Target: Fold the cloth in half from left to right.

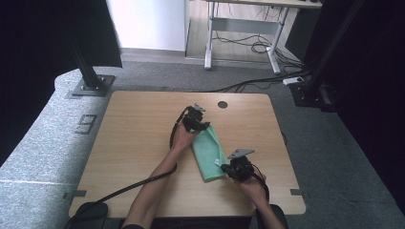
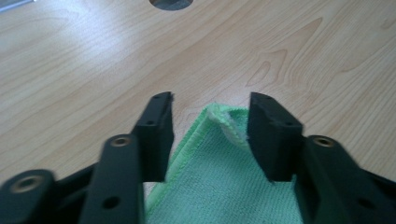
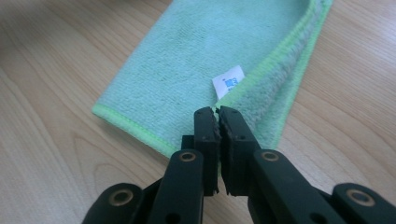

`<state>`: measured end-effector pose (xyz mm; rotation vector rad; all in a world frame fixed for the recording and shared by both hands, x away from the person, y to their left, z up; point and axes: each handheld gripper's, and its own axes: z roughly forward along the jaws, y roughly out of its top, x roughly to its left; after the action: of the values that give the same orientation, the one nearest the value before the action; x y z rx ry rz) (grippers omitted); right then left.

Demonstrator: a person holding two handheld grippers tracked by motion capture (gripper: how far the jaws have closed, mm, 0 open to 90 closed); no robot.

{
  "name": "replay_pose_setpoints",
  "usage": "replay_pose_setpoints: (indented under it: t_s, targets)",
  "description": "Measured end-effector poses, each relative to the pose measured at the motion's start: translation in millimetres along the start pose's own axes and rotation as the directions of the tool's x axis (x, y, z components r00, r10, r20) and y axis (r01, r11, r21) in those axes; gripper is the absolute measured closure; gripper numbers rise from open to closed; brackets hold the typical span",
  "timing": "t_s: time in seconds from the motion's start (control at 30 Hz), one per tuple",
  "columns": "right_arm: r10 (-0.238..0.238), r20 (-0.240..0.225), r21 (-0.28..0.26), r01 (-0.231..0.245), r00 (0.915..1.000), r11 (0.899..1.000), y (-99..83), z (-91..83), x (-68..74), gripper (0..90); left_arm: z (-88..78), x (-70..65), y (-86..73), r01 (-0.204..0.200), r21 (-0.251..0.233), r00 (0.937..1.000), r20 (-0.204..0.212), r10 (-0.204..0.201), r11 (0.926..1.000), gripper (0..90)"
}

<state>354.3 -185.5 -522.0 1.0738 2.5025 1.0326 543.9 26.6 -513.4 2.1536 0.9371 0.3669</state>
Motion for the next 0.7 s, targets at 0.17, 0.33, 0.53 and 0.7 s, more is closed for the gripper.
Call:
replay_pose_setpoints:
  t_s: [0.17,0.33,0.53,0.7]
  targets:
    - [0.018,0.016,-0.013,-0.018,0.9997,1.000,-1.3,-4.2,-5.6,82.7,-8.5,-0.8,3.0,-0.016,-0.010,0.9997,-0.018,0.016,0.9998,33.7]
    - [0.028,0.018,-0.018,-0.027,0.9994,0.999,-2.0,-6.4,-9.1,83.1,-18.2,2.8,0.9,-0.014,-0.032,0.9997,-0.019,0.014,0.9994,30.5]
    - [0.030,0.023,-0.011,-0.030,0.9993,0.999,-2.4,-4.3,-9.7,82.9,-21.4,11.2,-7.3,-0.016,-0.009,0.9999,0.000,0.016,0.9998,34.4]
    - [0.023,0.023,-0.008,-0.023,0.9995,1.000,-2.2,-2.9,-8.8,82.8,-13.6,4.2,-8.8,-0.023,-0.002,0.9988,0.044,0.023,0.9997,43.4]
